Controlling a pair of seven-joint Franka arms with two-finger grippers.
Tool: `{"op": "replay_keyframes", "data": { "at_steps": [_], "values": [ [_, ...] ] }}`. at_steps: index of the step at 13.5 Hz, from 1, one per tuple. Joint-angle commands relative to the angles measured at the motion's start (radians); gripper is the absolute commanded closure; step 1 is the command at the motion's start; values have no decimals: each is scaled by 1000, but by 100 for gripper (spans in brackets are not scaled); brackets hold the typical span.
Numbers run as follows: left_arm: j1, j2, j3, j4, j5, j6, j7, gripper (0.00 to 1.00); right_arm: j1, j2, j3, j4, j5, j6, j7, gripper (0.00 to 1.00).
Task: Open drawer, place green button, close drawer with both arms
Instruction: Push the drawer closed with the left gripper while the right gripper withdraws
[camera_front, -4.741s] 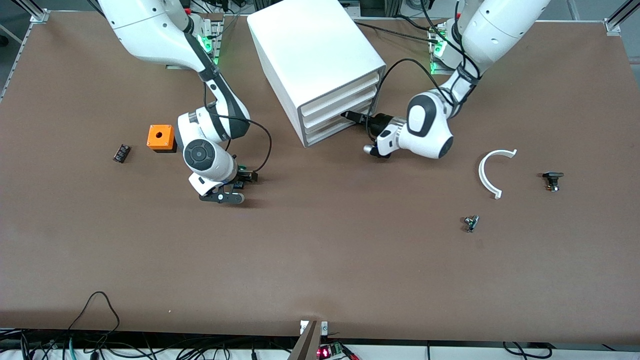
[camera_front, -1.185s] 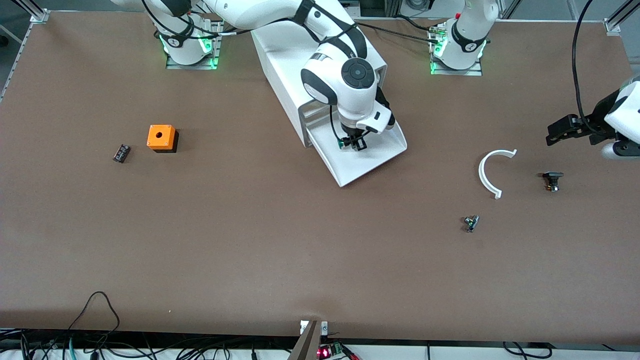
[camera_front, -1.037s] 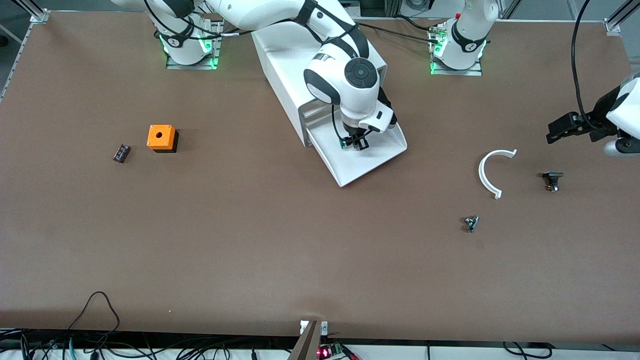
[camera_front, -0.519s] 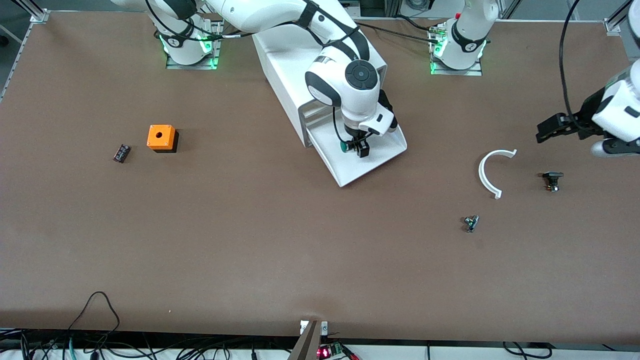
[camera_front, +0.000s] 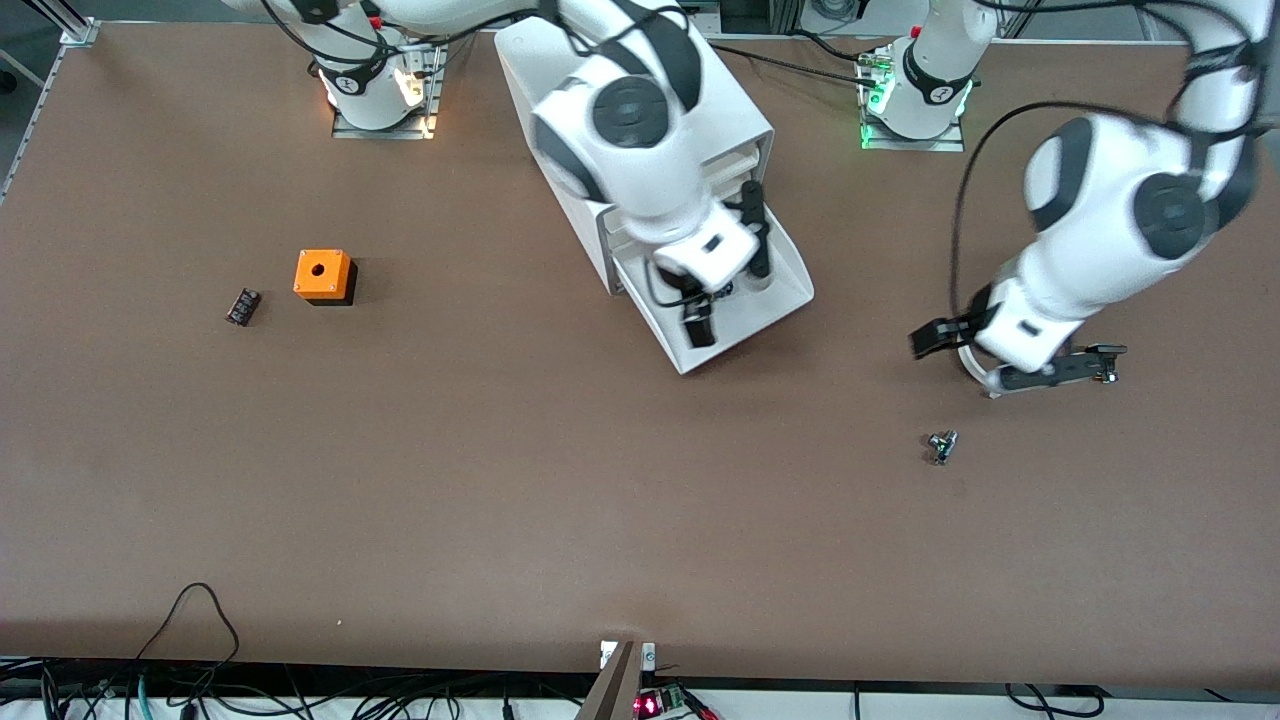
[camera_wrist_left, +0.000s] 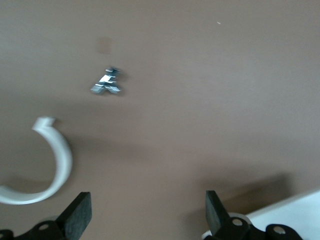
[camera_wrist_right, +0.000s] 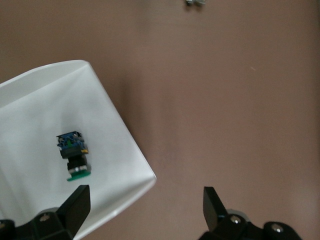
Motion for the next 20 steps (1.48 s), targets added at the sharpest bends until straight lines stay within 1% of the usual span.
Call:
{"op": "replay_keyframes", "data": {
  "at_steps": [1,3,4,5,6,8,9,10,12,15,18,19,20],
  "values": [
    [-139,120,4,0,-22,149,-191,0,-96,-55,-61,-19,86,-106,161,0],
    [-204,191,4,-9,-22,226,-310,0,-107,-98,-119,-71,66,-117,285,0],
    [-230,238,4,-8,-22,249,-354,0,-107,-125,-156,-118,61,-117,388,0],
    [-236,270,4,-8,-23,280,-389,0,-108,-147,-177,-158,58,-115,501,0],
    [-251,280,4,-12,-23,301,-407,0,-110,-159,-199,-180,57,-117,607,0],
    [-268,281,4,-18,-23,301,-412,0,-110,-185,-239,-230,48,-121,769,0],
    [-276,280,4,-36,-23,301,-412,0,-111,-195,-256,-258,28,-120,856,0],
    [-290,272,-1,-58,-22,301,-411,0,-125,-207,-268,-272,-4,-146,928,0],
    [-290,246,-54,-107,-22,294,-397,0,-152,-230,-268,-283,-34,-242,979,0],
    [-288,231,-113,-167,-22,291,-395,0,-267,-270,-241,-304,-41,-311,969,0],
    [-287,208,-188,-210,-22,286,-397,0,-373,-352,-227,-393,-43,-312,970,0],
    [-287,200,-194,-218,-22,263,-397,0,-416,-381,-218,-414,-44,-309,969,0],
    [-287,191,-196,-219,-22,245,-397,0,-476,-398,-189,-419,-46,-315,954,0]
  ]
}}
